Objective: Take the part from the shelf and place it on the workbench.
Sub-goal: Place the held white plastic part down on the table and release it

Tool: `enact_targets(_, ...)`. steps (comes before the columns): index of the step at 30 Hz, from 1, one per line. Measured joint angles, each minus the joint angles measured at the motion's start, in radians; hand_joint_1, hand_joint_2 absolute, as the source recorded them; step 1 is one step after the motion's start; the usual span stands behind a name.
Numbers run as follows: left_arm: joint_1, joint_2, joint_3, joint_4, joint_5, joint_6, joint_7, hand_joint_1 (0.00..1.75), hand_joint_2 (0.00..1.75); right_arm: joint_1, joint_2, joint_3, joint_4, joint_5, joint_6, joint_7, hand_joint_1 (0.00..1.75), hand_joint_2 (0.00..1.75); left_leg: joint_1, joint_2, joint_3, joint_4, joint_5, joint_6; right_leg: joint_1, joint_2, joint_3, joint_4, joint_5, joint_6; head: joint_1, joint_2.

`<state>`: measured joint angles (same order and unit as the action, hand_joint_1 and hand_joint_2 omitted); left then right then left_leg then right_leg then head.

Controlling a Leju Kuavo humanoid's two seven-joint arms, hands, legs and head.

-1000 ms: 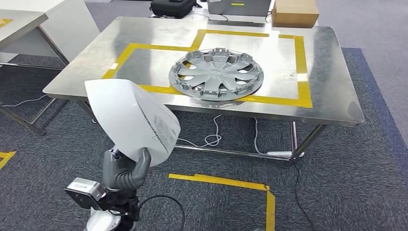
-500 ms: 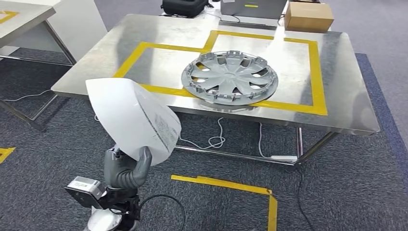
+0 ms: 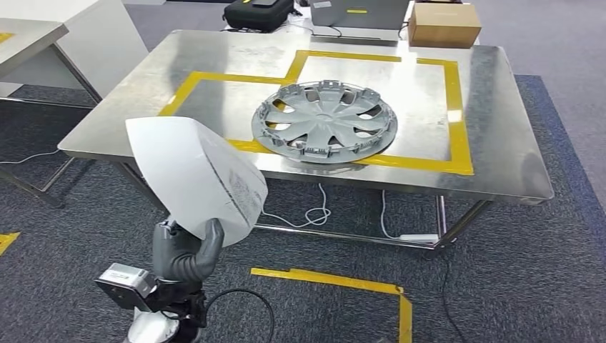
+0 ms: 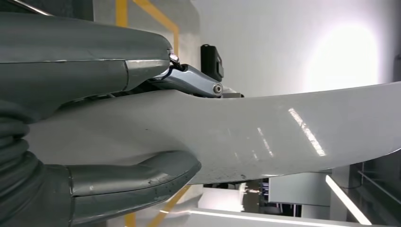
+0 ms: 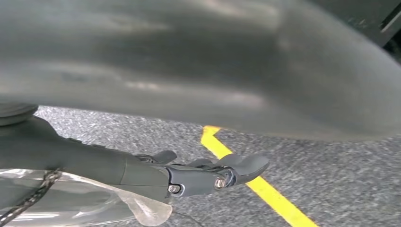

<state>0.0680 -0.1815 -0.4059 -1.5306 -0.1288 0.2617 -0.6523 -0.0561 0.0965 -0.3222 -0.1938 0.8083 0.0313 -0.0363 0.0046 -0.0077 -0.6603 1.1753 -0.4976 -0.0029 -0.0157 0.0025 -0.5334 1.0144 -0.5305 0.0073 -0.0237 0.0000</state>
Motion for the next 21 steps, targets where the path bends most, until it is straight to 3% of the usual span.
enact_targets(1, 0.0, 0.0, 0.0, 0.0, 0.0, 0.0, 0.0, 1.75, 1.75, -0.001, 0.0, 0.0, 0.0, 0.0, 0.0, -0.001, 0.0, 0.0, -0.003, 0.0, 0.024, -0.058, 0.026, 0.005, 0.001, 0.001, 0.007, 0.0, -0.007, 0.005, 0.0, 0.0)
enact_targets(3, -0.002, 0.0, 0.0, 0.0, -0.002, 0.0, 0.001, 1.75, 1.75, -0.003, 0.0, 0.0, 0.0, 0.0, 0.001, -0.002, 0.0, 0.0, -0.008, 0.001, 0.052, -0.122, 0.03, 0.017, 0.003, 0.0, 0.013, -0.003, -0.014, 0.018, 0.002, 0.0)
enact_targets(7, -0.003, -0.002, -0.001, 0.0, -0.004, 0.0, 0.001, 1.75, 1.75, -0.006, 0.0, -0.001, 0.0, 0.001, 0.001, -0.004, 0.0, 0.0, -0.004, -0.001, 0.076, -0.15, 0.017, 0.039, 0.003, -0.004, 0.011, 0.021, -0.024, 0.044, 0.006, 0.0)
enact_targets(8, -0.004, -0.003, -0.001, 0.0, -0.004, 0.0, 0.001, 1.75, 1.75, -0.007, 0.0, -0.002, 0.0, 0.001, 0.001, -0.004, 0.0, 0.0, -0.002, -0.001, 0.083, -0.153, 0.015, 0.043, 0.003, -0.004, -0.009, 0.058, -0.042, 0.046, 0.009, 0.0)
enact_targets(10, -0.004, -0.004, -0.001, 0.0, -0.004, 0.0, 0.001, 1.75, 1.75, -0.009, 0.0, -0.002, 0.0, 0.001, 0.001, -0.004, 0.0, 0.0, -0.002, 0.0, 0.09, -0.155, 0.008, 0.05, 0.003, -0.003, -0.087, 0.18, -0.09, 0.049, 0.013, 0.0)
enact_targets(12, -0.003, -0.004, -0.001, 0.0, -0.004, 0.0, 0.002, 1.75, 1.75, -0.005, 0.0, -0.002, 0.0, 0.001, 0.002, -0.004, 0.0, 0.0, -0.003, -0.001, 0.099, -0.155, -0.002, 0.052, 0.003, -0.003, -0.159, 0.268, -0.103, 0.053, 0.013, 0.0)
enact_targets(13, -0.002, -0.004, -0.001, 0.0, -0.004, 0.0, 0.002, 1.75, 1.75, -0.003, 0.0, -0.002, 0.0, 0.001, 0.002, -0.004, 0.0, 0.0, -0.003, -0.003, 0.106, -0.155, -0.008, 0.052, 0.003, -0.003, -0.172, 0.263, -0.081, 0.055, 0.014, 0.0)
enact_targets(15, -0.002, -0.005, -0.001, 0.0, -0.004, 0.0, 0.002, 1.75, 1.75, 0.0, 0.0, -0.003, 0.0, 0.001, 0.002, -0.004, 0.0, 0.0, -0.003, -0.005, 0.126, -0.155, -0.024, 0.048, 0.003, -0.004, -0.146, 0.154, 0.012, 0.053, 0.014, 0.0)
enact_targets(16, -0.003, -0.004, -0.001, 0.0, -0.004, 0.0, 0.002, 1.75, 1.75, 0.0, 0.0, -0.003, 0.0, 0.002, 0.001, -0.004, 0.0, 0.0, -0.004, -0.005, 0.136, -0.155, -0.032, 0.044, 0.004, -0.004, -0.128, 0.096, 0.042, 0.05, 0.015, 0.0)
enact_targets(18, -0.003, -0.004, -0.001, 0.001, -0.004, 0.0, 0.002, 1.75, 1.75, -0.001, 0.0, -0.004, 0.0, 0.001, 0.001, -0.004, 0.0, 0.0, -0.006, -0.004, 0.143, -0.153, -0.044, 0.033, 0.008, -0.005, -0.102, 0.027, 0.059, 0.035, 0.014, 0.0)
enact_targets(21, -0.003, -0.004, -0.001, 0.001, -0.004, 0.0, 0.002, 1.75, 1.75, 0.001, 0.0, -0.005, 0.0, 0.002, 0.001, -0.003, 0.0, 0.0, -0.009, -0.002, 0.149, -0.137, -0.05, 0.021, 0.008, -0.005, -0.084, 0.014, 0.053, 0.011, 0.009, 0.0)
